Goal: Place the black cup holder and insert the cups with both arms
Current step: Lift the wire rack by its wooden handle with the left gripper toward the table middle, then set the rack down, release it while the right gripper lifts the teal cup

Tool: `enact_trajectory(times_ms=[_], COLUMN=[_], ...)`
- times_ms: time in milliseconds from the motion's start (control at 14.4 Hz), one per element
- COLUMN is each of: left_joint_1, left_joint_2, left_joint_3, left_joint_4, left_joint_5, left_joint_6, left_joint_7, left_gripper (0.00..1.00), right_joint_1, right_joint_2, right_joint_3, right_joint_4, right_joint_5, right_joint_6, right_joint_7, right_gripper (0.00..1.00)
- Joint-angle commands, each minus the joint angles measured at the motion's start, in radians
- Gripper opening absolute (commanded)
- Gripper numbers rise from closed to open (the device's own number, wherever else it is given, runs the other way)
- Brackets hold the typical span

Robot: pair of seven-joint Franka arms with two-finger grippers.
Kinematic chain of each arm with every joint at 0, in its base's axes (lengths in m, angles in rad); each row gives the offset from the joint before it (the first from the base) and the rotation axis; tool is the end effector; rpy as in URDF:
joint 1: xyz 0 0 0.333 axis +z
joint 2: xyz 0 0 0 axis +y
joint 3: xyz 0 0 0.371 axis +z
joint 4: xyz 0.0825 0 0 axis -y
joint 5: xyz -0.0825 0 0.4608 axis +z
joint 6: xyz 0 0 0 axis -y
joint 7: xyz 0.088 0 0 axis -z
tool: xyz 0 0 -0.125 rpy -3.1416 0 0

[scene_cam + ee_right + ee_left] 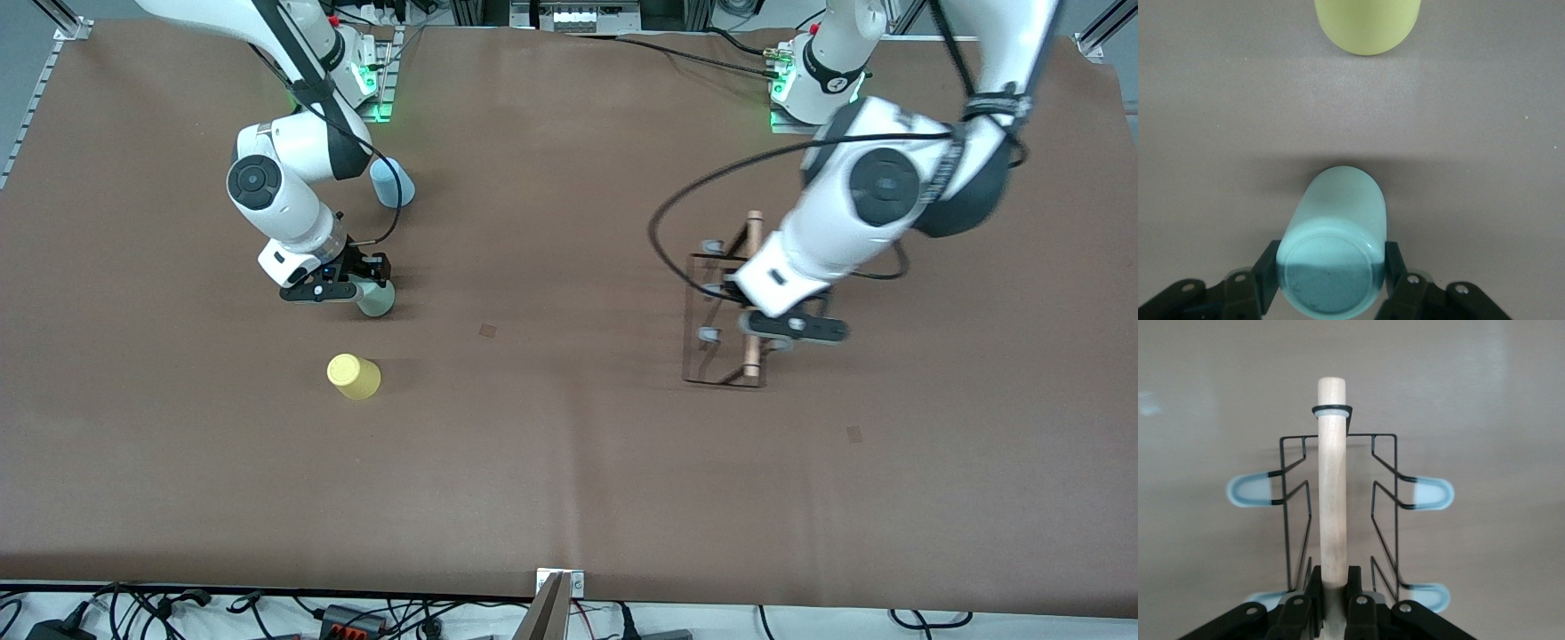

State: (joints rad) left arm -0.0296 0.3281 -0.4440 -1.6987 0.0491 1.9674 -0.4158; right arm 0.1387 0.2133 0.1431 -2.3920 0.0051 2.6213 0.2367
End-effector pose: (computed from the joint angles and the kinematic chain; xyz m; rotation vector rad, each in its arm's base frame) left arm 0.6598 -0.3030 0.4192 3.0653 -0.0898 -0.0997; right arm 0.5333 0.1566 0.2018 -3.1047 -0.0578 -0.0141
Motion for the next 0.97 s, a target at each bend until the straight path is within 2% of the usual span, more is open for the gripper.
enact_trajectory(times_ms=[0, 347, 764, 903], left_joint_1=[-0.068, -0.188, -0.262, -0.263], left_joint_2=[0.064, 0.135, 0.201, 0.213], left_joint_3=[-0.002, 0.004, 0.002, 0.002], left_joint_4=[0.082, 0.082, 0.082, 0.082], left_joint_5=[0.017, 0.020, 0.101, 0.103], left_joint_6=[-0.019, 0.047, 0.143, 0.180], left_joint_7=[-0.107, -0.250, -0.343, -0.360], left_gripper=[0.04, 0.04, 0.04, 0.04], right_joint_1=[-0.004, -0.057, -0.076, -0.076], right_joint_2=[-0.055, -0.162, -0.235, -0.241], right_joint_3=[-0.003, -0.010, -0.014, -0.016], right_joint_4=[-0.010, 0.023, 0.082, 0.150], right_joint_5=[0.004, 0.001, 0.001, 0.001], right_joint_6=[-0.012, -0.153, -0.240, -0.344], right_joint_7=[-0.014, -0.063, -0.069, -0.069], right_gripper=[0.12, 0.11, 0.11, 0.10])
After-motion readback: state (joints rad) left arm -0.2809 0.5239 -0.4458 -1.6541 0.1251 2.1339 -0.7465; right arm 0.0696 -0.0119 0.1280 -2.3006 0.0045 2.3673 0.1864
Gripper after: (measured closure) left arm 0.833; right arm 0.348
